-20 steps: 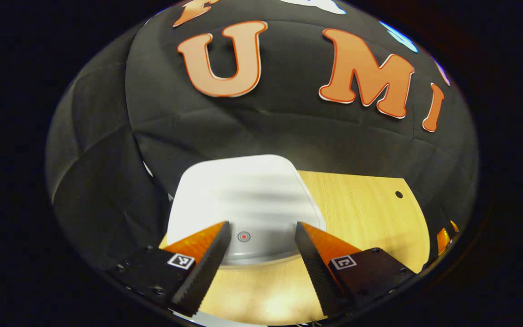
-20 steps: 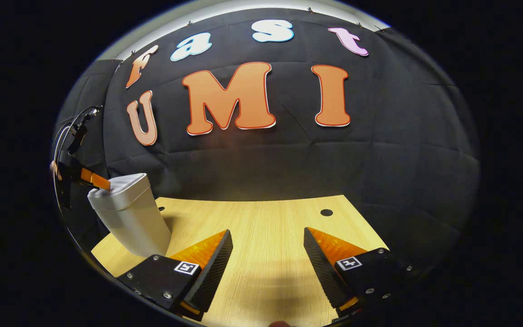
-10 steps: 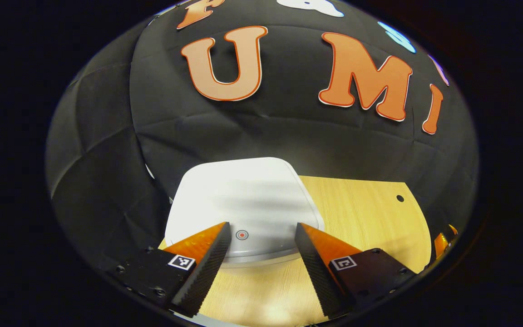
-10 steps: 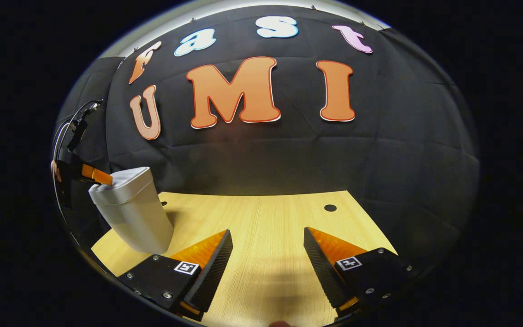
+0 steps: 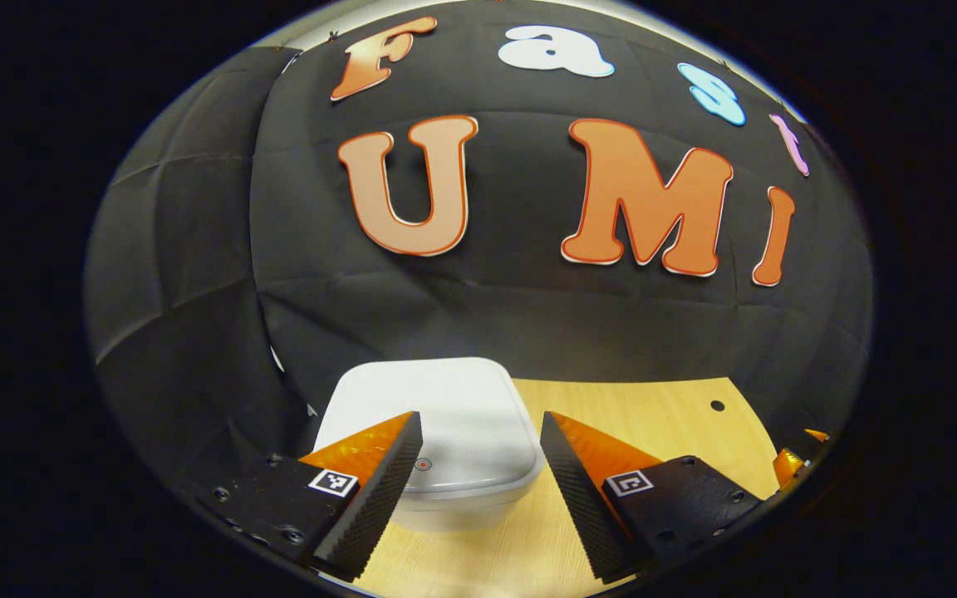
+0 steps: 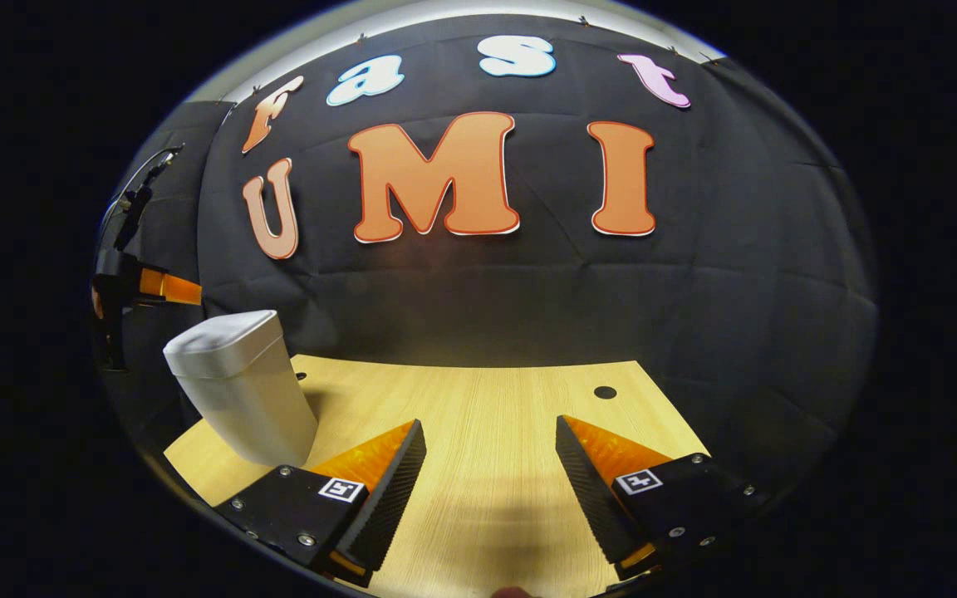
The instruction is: Press the lid of the desktop garbage bin to open it, pick up the crumpled paper on the desktop and throw it into the bin, then pick up the pop can on the desktop and drop it into the bin, and finally close the garbage bin lid.
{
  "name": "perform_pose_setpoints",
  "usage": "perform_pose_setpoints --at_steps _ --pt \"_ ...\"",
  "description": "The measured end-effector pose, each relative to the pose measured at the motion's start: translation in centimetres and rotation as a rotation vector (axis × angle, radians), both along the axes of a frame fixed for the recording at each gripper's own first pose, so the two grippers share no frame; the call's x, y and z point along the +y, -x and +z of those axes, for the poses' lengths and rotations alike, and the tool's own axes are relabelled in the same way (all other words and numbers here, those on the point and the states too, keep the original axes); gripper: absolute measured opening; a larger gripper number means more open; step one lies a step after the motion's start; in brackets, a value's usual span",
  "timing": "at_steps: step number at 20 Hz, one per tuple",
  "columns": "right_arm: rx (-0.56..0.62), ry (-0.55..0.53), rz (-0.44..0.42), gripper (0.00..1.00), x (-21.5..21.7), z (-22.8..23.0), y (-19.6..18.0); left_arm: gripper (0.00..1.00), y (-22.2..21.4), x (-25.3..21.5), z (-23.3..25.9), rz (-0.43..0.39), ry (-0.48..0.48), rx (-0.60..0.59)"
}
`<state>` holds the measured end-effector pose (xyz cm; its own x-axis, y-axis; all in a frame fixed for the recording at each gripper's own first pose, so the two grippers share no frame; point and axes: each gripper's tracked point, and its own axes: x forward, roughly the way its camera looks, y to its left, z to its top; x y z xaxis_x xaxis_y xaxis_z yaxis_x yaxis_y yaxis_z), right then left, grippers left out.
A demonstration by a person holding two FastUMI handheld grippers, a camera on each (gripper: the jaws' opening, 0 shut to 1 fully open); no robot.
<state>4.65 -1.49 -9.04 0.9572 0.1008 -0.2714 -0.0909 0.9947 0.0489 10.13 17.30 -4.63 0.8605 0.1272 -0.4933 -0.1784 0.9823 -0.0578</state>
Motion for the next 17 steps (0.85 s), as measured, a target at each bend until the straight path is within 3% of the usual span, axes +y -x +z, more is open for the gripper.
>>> perform_pose_setpoints --at_steps 3,9,17 --pt "-0.032 -0.008 -0.008 0.94 0.0 1.2 -0.4 0.92 0.6 -3.6 2.0 -0.021 0.032 -0.085" --pt "-0.066 -0.001 -0.030 0.94 -0.5 2.6 -0.3 0.93 1.4 -7.2 4.7 -0.018 0.001 -0.267" --pt "-0.153 -0.022 -0.052 0.94 0.1 5.3 0.1 0.93 3.8 -11.8 5.0 -0.041 -0.045 -0.385"
